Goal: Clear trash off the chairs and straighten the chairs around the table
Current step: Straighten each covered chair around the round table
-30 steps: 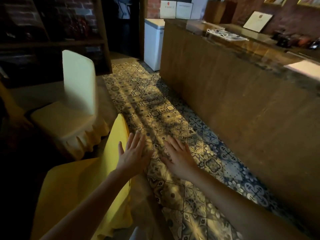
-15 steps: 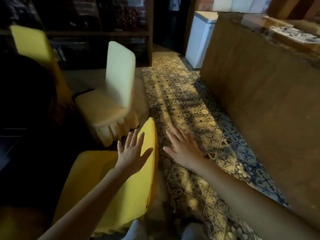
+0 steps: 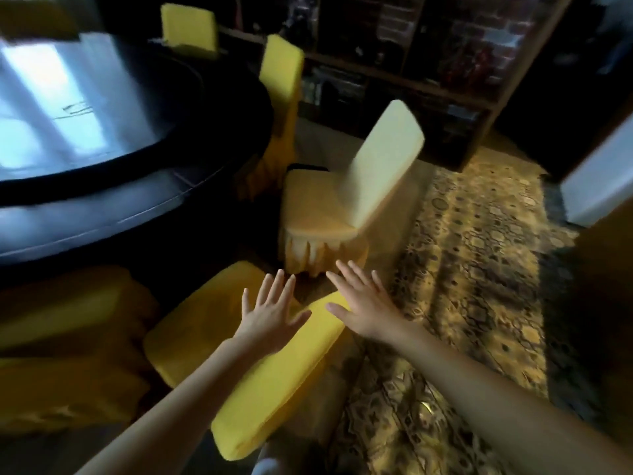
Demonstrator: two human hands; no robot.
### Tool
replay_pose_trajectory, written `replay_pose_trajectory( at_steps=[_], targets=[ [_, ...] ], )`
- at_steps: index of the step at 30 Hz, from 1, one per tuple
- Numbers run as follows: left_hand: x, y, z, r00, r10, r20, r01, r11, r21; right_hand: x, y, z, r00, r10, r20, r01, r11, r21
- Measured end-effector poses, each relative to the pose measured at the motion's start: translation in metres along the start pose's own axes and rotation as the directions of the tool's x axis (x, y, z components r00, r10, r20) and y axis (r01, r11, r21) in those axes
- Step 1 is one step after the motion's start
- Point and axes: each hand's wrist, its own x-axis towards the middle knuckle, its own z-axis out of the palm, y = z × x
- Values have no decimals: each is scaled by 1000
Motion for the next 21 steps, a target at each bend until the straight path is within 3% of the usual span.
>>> replay_pose_trajectory(
  at_steps=[6, 9, 14, 17, 21],
  targets=[
    [-26, 9, 33, 984, -170, 56, 174, 982, -75, 15, 20, 14, 939, -250, 236, 258, 966, 0],
    [-47, 8, 45, 961, -215, 175, 246, 953, -178, 17, 30, 19, 888, -312, 338, 350, 935, -59],
    [-84, -3, 46, 833, -150, 533, 467, 708, -530, 24, 39, 24, 837, -435, 332, 495, 860, -123],
    [-103, 2, 51, 873, -253, 418, 455, 732, -507, 28, 42, 24, 815, -476, 331, 540, 830, -137],
    [-113, 18, 67, 922, -385, 35, 379, 881, -285, 29, 43, 25, 810, -489, 322, 555, 818, -153]
  ],
)
